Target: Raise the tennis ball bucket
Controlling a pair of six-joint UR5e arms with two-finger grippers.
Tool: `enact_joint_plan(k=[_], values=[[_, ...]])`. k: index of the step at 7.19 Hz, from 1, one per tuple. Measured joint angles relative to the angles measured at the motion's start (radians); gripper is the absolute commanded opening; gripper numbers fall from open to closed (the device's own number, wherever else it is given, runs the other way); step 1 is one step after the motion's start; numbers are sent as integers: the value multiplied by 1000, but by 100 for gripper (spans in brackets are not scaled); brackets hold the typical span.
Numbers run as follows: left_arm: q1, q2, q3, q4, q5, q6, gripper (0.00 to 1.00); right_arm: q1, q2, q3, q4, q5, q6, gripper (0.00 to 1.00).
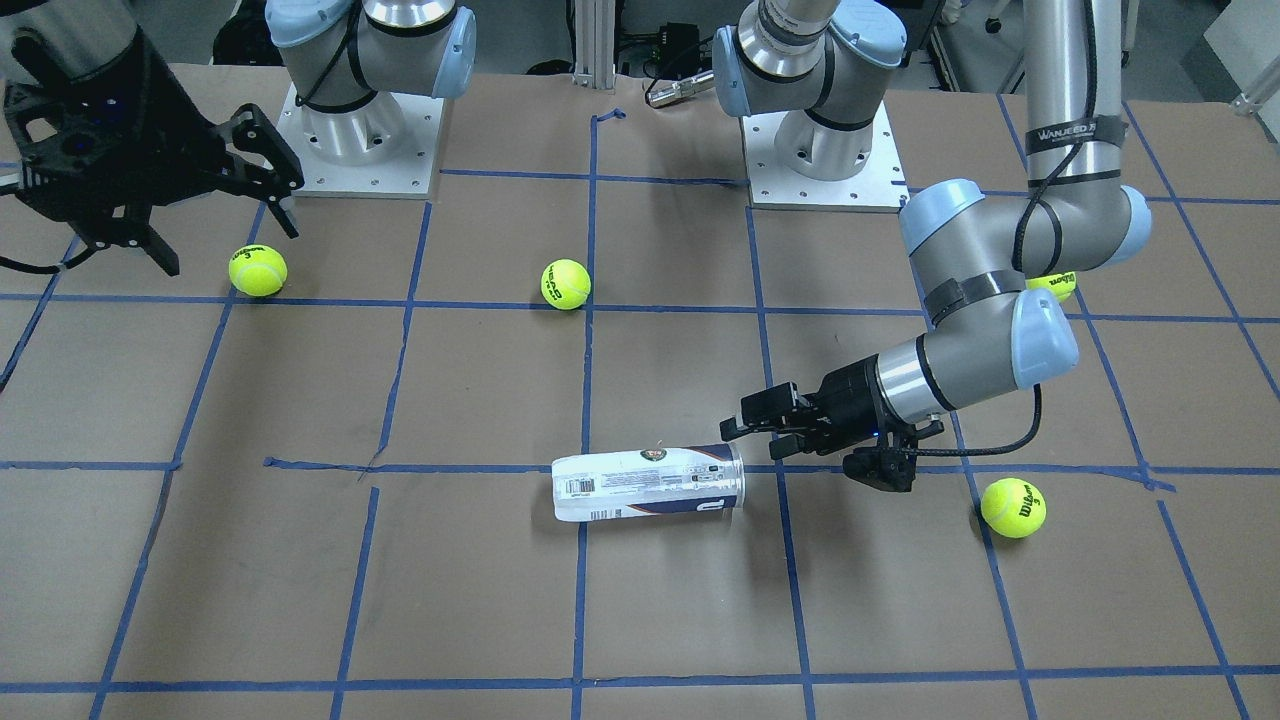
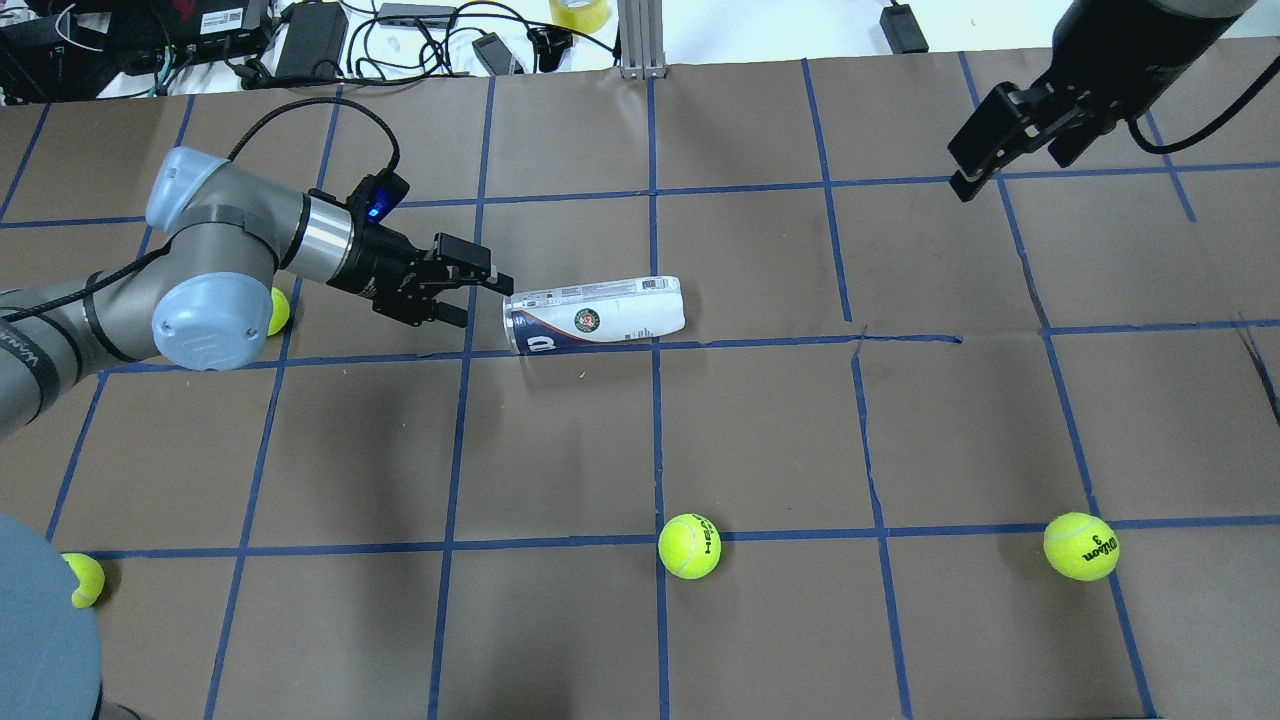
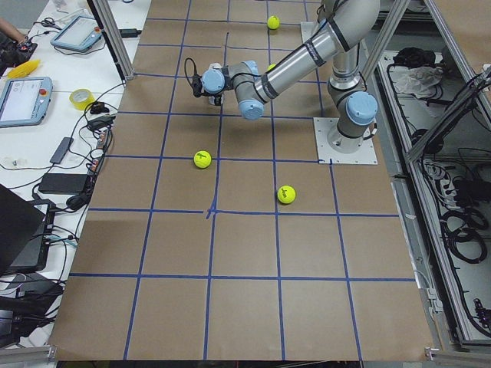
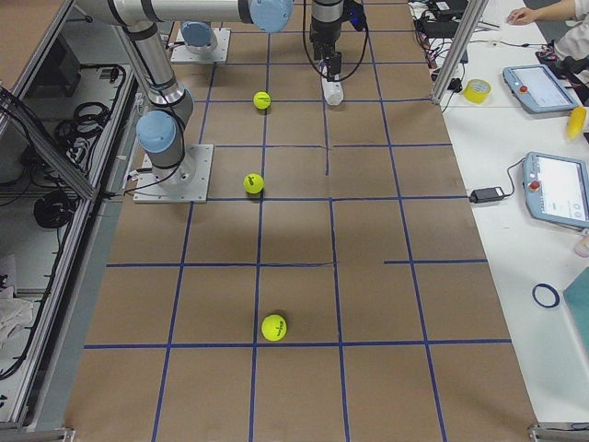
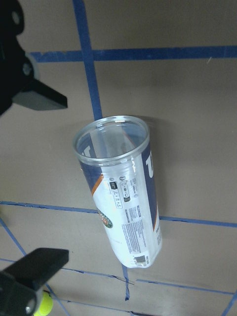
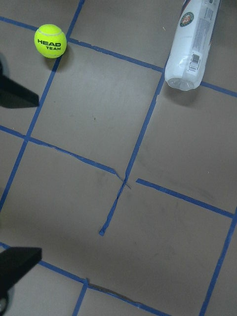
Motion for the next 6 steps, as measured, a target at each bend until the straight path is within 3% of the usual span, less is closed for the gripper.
enact_joint_plan(k=[2,3,4,5,6], values=[[-25,-43,0,20,-34,-11,99,65,-11,0,-10,-84,169,100],[-50,-58,1,41,-46,-25,72,75,-35,-6,-7,-104,258,100],[-65,-73,2,65,-51,-44,12,78,-55,-9,-2,-110,320,100],[-72,-83,4,80,-51,-62,0,85,-69,-9,21,-109,373,100],[-76,-88,10,87,-49,-105,0,97,-82,-12,57,-110,428,100]])
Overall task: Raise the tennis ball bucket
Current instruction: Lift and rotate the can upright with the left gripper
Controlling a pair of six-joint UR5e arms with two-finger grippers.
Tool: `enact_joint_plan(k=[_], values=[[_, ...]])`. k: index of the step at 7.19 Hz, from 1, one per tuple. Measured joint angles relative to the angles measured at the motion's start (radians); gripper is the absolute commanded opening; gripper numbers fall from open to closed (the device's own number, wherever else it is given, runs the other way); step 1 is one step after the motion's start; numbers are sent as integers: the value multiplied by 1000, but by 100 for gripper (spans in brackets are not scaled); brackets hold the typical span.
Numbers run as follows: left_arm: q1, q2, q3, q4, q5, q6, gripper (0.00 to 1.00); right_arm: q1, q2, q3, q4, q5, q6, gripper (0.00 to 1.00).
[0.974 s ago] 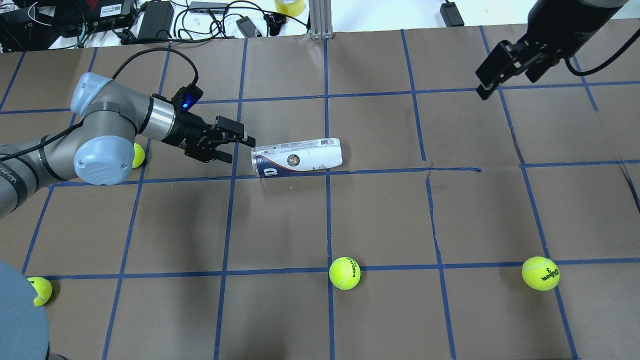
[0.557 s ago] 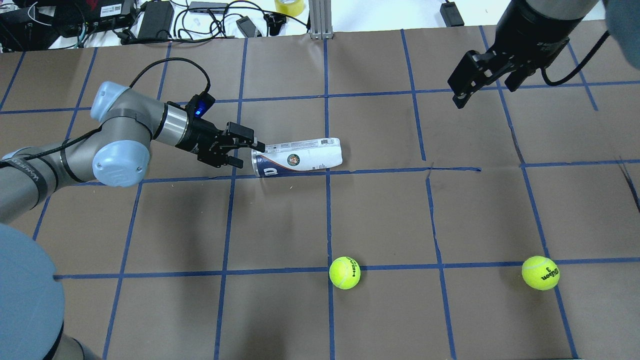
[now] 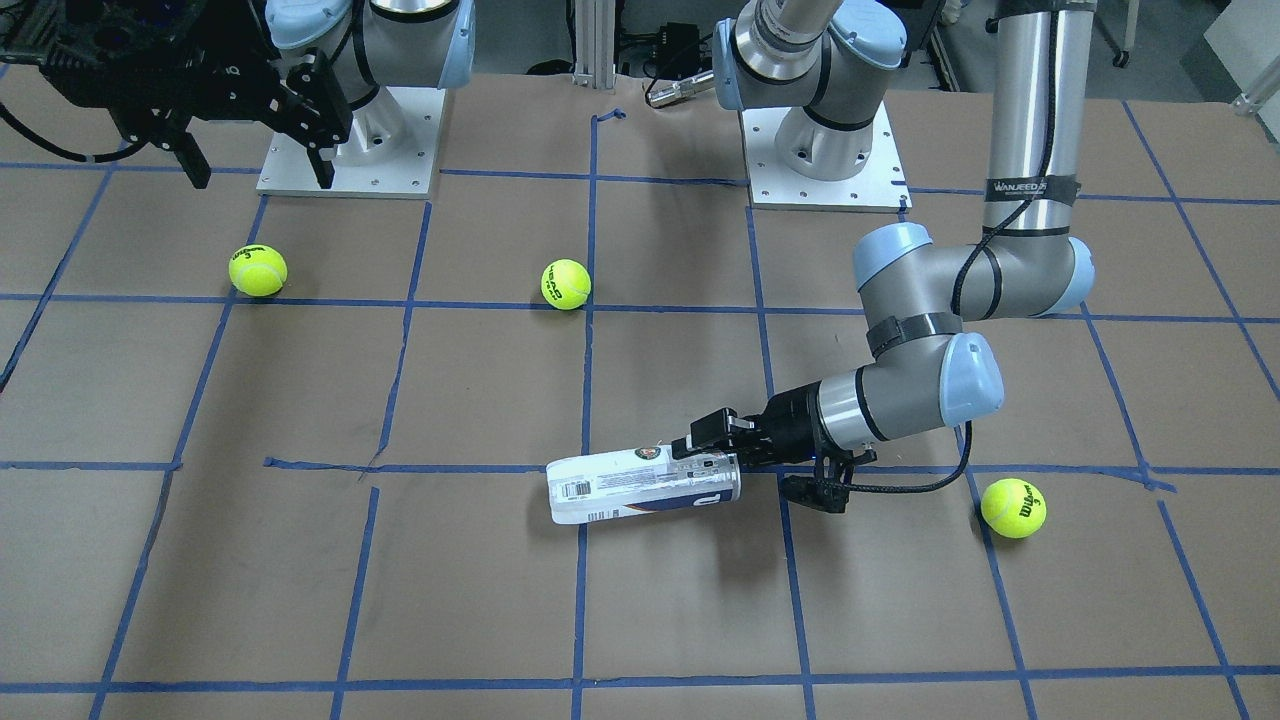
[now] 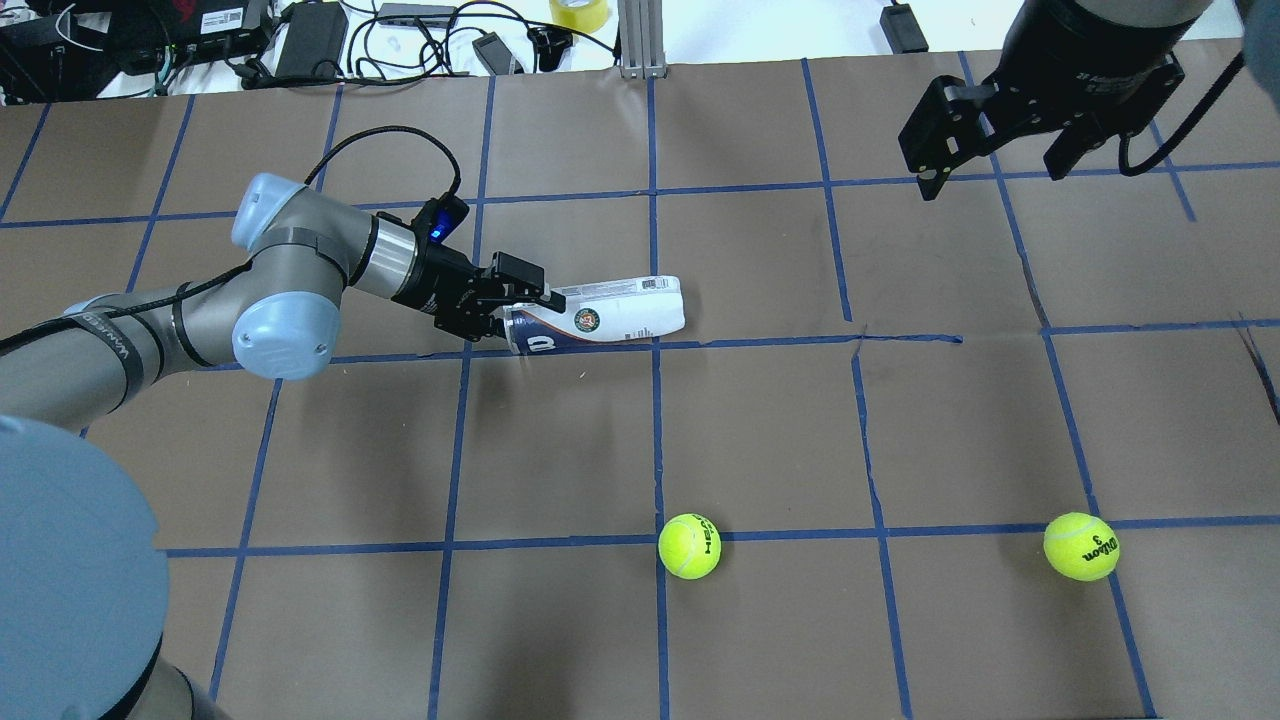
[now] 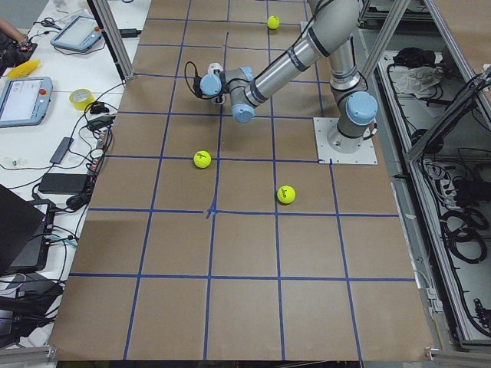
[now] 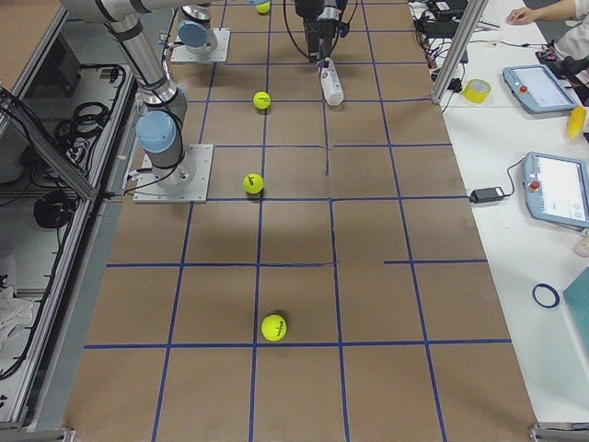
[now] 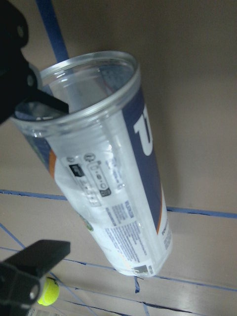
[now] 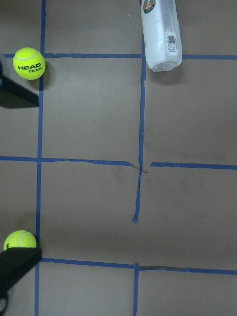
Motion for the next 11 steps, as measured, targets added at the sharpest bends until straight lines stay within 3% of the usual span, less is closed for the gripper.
enact_joint_plan(k=[2,4,6,8,11], values=[[-17,9,79,0,8,-208,0,11,-5,-4,21,-6,46,100],[-45,30,254,-26,52,-496,0,7,-3,0,6,-11,43,100],[-91,40,483,-188,243,-614,0,6,-3,3,-9,-11,43,100],[-127,26,631,-308,416,-537,0,4,-2,9,-15,-12,42,100],[-239,-28,662,-334,680,-194,0,2,-1,14,-73,-13,39,100]])
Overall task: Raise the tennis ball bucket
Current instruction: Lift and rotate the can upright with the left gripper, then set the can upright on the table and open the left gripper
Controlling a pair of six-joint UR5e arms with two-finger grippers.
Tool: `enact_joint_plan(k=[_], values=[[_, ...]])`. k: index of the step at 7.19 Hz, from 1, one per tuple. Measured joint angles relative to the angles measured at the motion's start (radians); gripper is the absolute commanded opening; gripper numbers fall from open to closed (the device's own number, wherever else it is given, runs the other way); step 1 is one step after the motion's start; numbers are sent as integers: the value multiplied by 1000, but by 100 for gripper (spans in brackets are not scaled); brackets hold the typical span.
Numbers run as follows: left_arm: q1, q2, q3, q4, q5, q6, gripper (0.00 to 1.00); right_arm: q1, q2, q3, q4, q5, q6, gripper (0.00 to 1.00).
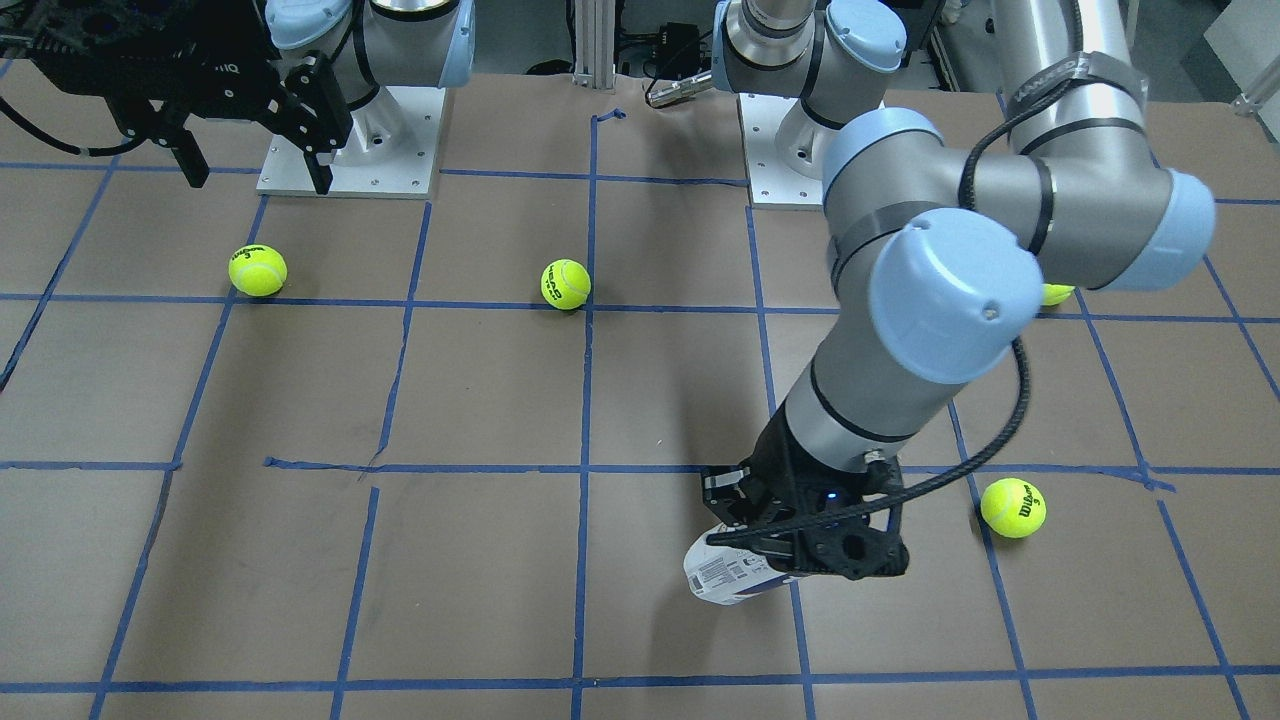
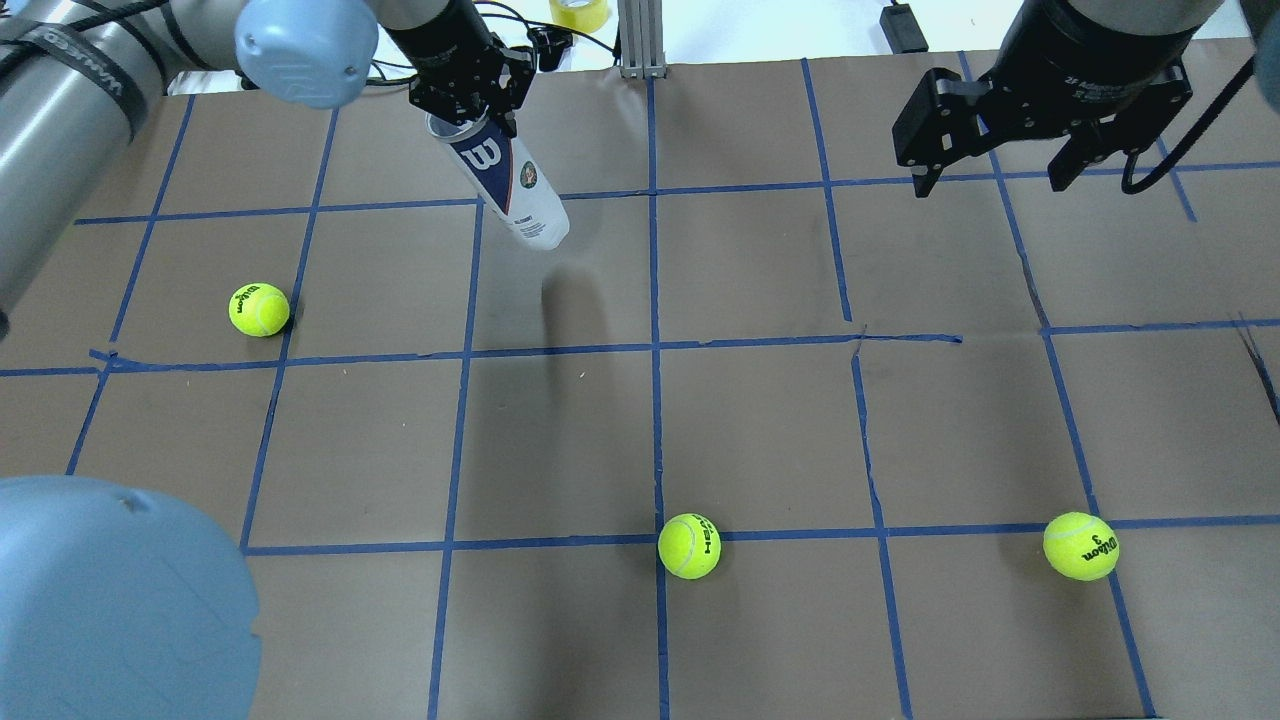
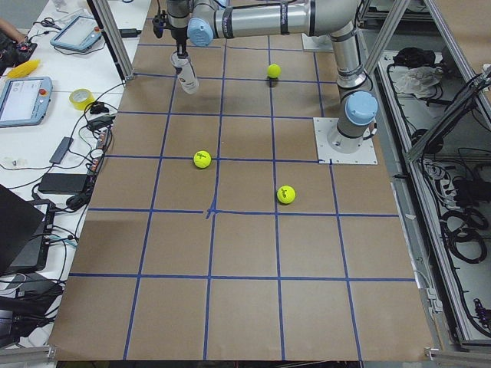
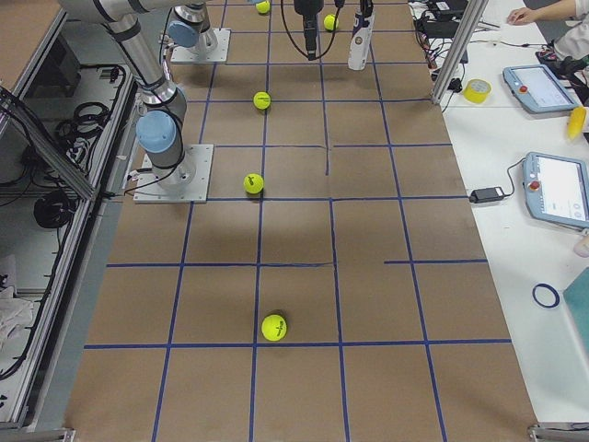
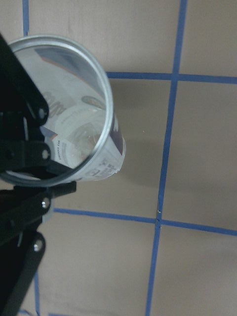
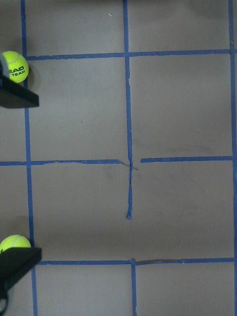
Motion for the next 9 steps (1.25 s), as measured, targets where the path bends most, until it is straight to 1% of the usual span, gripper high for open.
enact_joint_plan(k=[1,2,3,4,5,7,9], values=[[-30,-20,0,5,46,42,0,0,0,1,-6,0,-1,100],[-47,-34,0,11,64,60,0,0,2,3,-6,-1,-1,100],[-53,-43,-5,15,68,67,26,0,9,3,-4,-1,-1,100],[-56,-49,-14,18,65,64,79,0,17,4,-3,-1,-1,100],[-58,-50,-21,21,63,57,100,0,21,4,-2,-1,0,100],[-67,-44,-23,22,61,27,100,0,23,4,2,-1,1,100],[-78,-10,-7,1,60,0,100,0,23,4,7,0,4,100]])
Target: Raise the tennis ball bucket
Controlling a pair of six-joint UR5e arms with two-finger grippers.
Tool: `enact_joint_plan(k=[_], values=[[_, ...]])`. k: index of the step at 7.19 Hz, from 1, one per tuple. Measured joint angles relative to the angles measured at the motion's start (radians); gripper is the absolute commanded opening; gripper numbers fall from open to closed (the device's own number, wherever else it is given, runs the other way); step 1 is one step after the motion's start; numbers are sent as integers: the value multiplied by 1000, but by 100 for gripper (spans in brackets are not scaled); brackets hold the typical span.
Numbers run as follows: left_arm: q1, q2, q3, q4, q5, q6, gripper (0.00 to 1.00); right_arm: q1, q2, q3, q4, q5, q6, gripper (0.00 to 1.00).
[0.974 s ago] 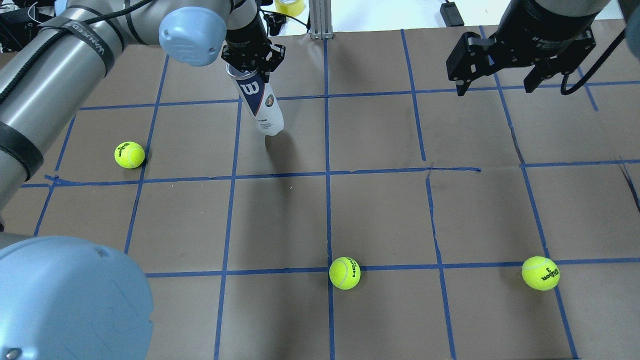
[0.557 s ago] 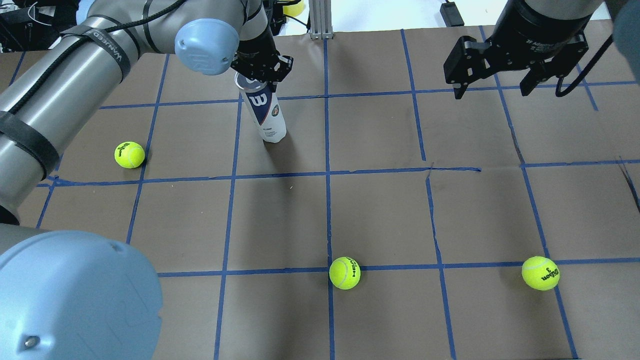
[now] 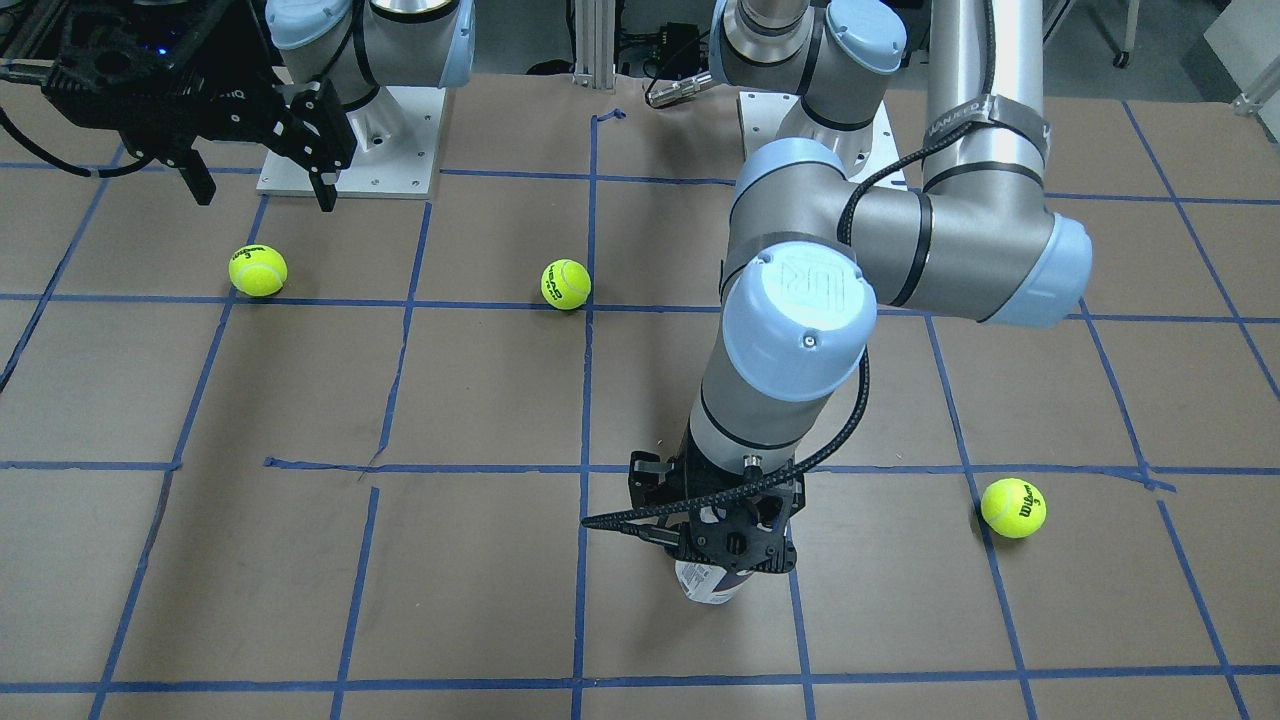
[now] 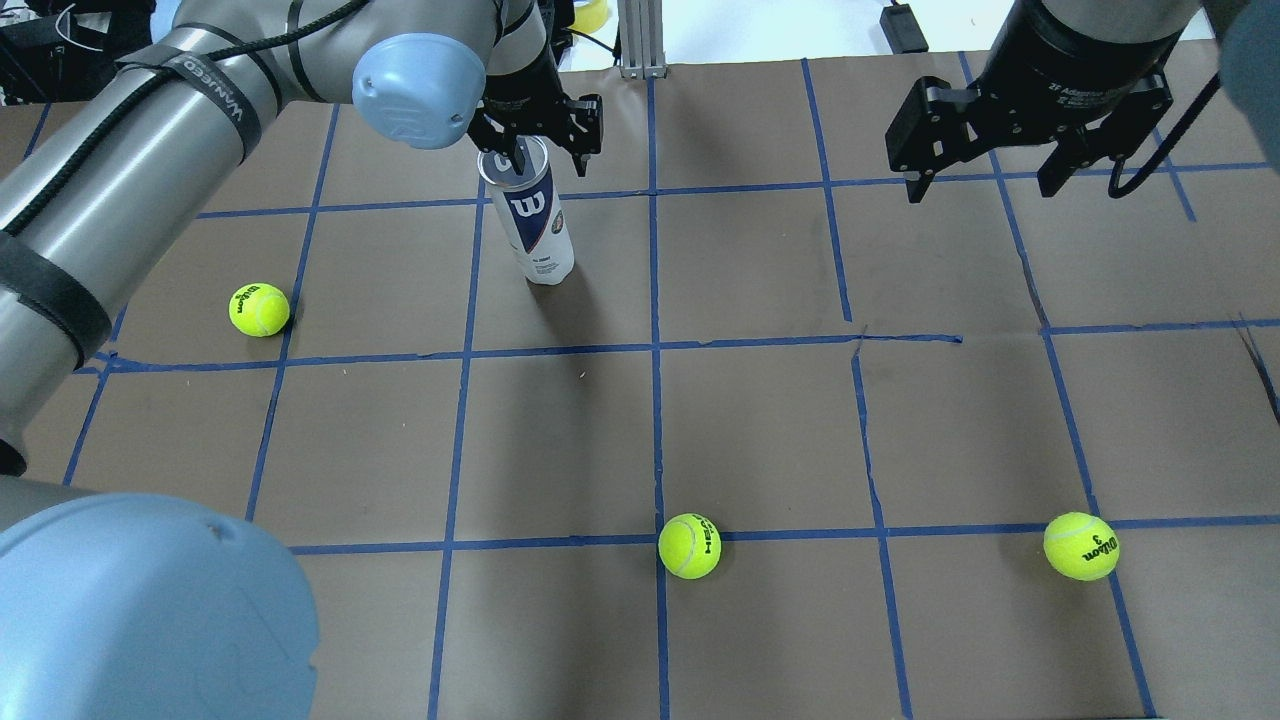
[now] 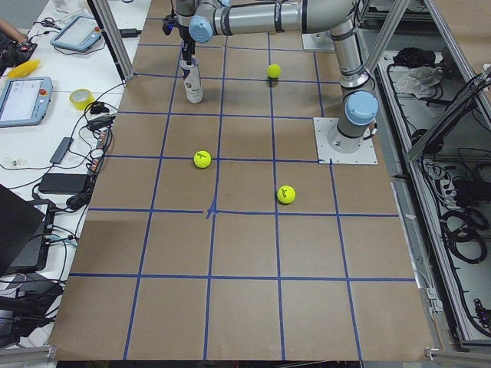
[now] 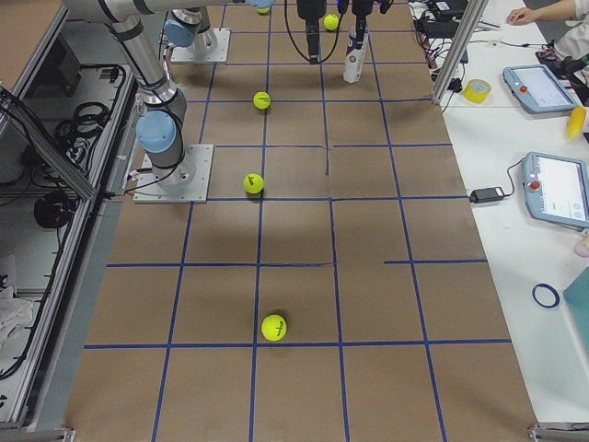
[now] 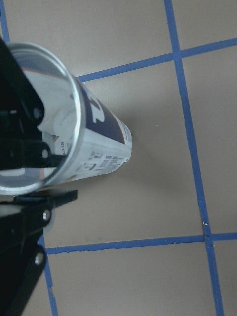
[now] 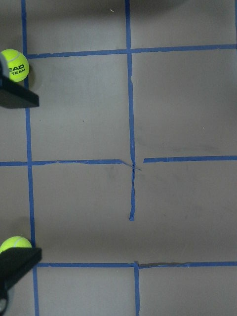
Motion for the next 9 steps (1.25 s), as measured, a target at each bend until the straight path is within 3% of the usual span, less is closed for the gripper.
enact_joint_plan(k=[2,4,6,9], values=[[8,75,62,-139,9,-13,100,0,1,0,-3,2,0,100],[100,162,86,-306,25,-10,100,0,1,0,-5,3,0,100],[195,255,22,-374,31,5,100,0,1,1,-3,2,3,100],[220,384,-137,-346,37,10,100,-1,1,5,4,0,5,100]])
